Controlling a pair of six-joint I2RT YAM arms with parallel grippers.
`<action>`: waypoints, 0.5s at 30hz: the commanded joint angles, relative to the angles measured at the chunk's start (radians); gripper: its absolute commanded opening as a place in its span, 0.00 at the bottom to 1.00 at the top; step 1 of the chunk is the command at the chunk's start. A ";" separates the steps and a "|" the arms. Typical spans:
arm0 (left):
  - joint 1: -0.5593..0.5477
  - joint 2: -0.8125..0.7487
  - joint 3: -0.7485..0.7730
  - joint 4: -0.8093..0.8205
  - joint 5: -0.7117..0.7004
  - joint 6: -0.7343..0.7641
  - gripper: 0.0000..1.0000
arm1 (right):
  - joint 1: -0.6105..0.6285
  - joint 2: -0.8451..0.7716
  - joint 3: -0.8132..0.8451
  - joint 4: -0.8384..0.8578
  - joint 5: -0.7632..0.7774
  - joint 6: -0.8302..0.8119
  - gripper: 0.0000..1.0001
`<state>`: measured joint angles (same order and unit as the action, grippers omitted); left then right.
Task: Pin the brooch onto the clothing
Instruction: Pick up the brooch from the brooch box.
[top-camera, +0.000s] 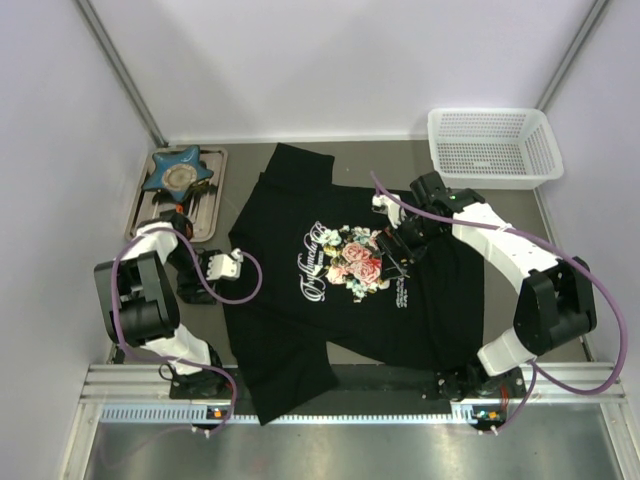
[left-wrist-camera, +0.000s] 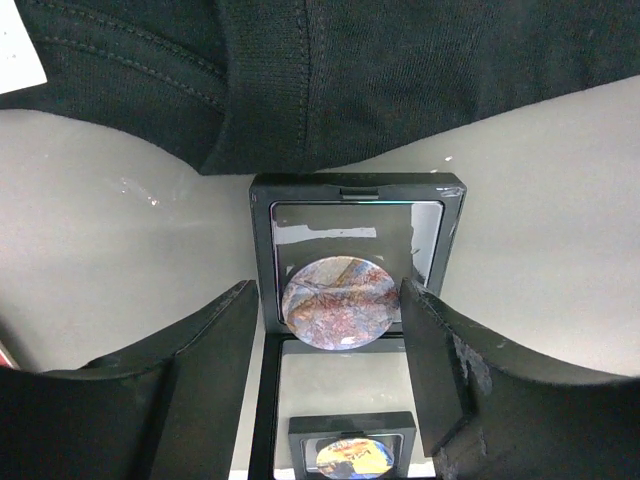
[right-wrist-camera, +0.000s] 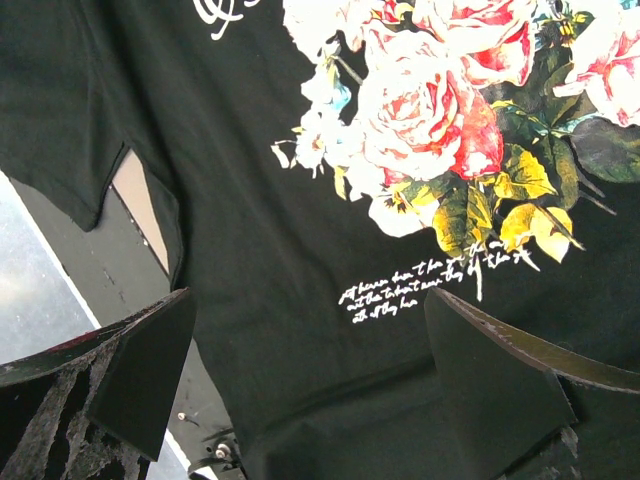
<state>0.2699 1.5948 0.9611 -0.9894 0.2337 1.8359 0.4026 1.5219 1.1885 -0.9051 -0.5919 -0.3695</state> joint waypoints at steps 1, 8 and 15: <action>-0.003 0.017 -0.004 0.012 0.007 0.017 0.63 | -0.008 -0.016 0.008 0.017 -0.013 0.011 0.99; -0.005 0.030 0.025 -0.002 0.016 0.011 0.53 | -0.013 -0.014 0.008 0.017 -0.013 0.011 0.99; -0.011 0.016 0.067 -0.038 0.027 0.010 0.44 | -0.013 -0.005 0.017 0.017 -0.022 0.004 0.99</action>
<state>0.2653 1.6154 0.9771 -0.9878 0.2302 1.8332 0.3962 1.5215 1.1881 -0.9051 -0.5922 -0.3637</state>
